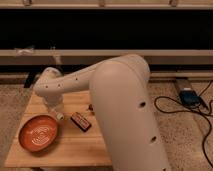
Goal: Place the bottle in the ceramic bowl
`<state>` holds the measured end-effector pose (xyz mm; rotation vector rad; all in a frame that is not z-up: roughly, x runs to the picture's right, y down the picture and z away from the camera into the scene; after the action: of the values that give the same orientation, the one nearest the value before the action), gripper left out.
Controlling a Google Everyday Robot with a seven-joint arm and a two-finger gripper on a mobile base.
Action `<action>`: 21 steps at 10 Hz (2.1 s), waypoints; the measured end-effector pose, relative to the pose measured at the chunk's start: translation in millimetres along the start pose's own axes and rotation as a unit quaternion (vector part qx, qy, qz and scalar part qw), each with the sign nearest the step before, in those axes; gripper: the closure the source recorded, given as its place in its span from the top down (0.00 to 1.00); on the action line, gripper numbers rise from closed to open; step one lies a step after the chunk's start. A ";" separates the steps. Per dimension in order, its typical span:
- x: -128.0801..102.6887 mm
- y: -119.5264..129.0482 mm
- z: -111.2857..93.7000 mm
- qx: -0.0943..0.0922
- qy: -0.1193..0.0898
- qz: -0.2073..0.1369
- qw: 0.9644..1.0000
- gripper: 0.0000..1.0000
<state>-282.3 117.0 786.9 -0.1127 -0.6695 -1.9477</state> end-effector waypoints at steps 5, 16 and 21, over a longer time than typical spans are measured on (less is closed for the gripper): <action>-88.1 -43.7 -28.4 0.026 -0.010 -0.042 0.999 0.00; -101.7 -91.6 -11.4 0.054 -0.024 -0.114 0.992 0.80; -85.6 -87.8 -6.7 0.052 -0.020 -0.106 0.993 0.80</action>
<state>-316.2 210.5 714.9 -0.0151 -0.8356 -2.1140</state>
